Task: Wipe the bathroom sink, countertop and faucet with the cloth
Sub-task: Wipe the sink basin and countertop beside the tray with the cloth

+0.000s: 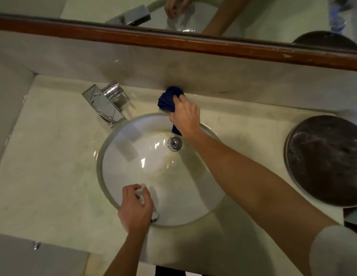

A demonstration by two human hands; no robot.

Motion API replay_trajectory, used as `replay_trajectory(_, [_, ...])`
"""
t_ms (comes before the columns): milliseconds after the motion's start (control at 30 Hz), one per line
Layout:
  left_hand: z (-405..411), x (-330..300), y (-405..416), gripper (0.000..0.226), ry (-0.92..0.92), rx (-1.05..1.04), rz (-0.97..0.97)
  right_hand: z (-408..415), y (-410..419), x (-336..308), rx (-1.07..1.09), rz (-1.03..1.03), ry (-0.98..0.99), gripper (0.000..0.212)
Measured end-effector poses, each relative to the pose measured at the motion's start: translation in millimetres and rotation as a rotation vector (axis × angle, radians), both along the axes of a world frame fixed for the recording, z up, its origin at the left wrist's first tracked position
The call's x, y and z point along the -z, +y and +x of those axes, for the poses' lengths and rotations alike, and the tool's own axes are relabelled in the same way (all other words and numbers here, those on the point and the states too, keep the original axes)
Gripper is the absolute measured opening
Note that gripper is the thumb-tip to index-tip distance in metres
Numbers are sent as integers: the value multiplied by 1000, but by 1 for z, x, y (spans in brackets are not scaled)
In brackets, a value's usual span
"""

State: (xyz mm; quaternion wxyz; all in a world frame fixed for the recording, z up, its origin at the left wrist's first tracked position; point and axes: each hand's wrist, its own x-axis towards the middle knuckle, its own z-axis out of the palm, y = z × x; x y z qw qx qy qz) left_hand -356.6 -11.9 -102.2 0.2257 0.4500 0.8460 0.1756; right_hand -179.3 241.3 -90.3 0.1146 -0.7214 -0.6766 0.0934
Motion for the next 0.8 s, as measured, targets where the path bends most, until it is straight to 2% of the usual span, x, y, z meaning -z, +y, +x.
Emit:
replay_trajectory(100, [-1,1,-1,9,2,16,3,29,-6,-1,78,-12,35,46])
replay_trajectory(267, [0,-1,-2,12,-20,40,7,80,-32,-9,242,25,123,13])
replay_trajectory(333, [0,-4,-1,13,-32,35,-4,96,-35,-15,248,-4,133,13])
replay_trajectory(433, [-2,-5,-1,12,-29,41,-7,115,-45,-33,31,10,72,29])
replay_trajectory(533, [-2,-6,0,12,-25,60,6,128,-57,-53,-297,267,-42,46])
replay_trajectory(700, [-2,-3,-2,15,-7,63,-4,114,-27,-44,-647,477,-171,37])
replay_trajectory(800, [-2,1,-1,19,26,74,-24,90,1,-28,-917,521,-247,41])
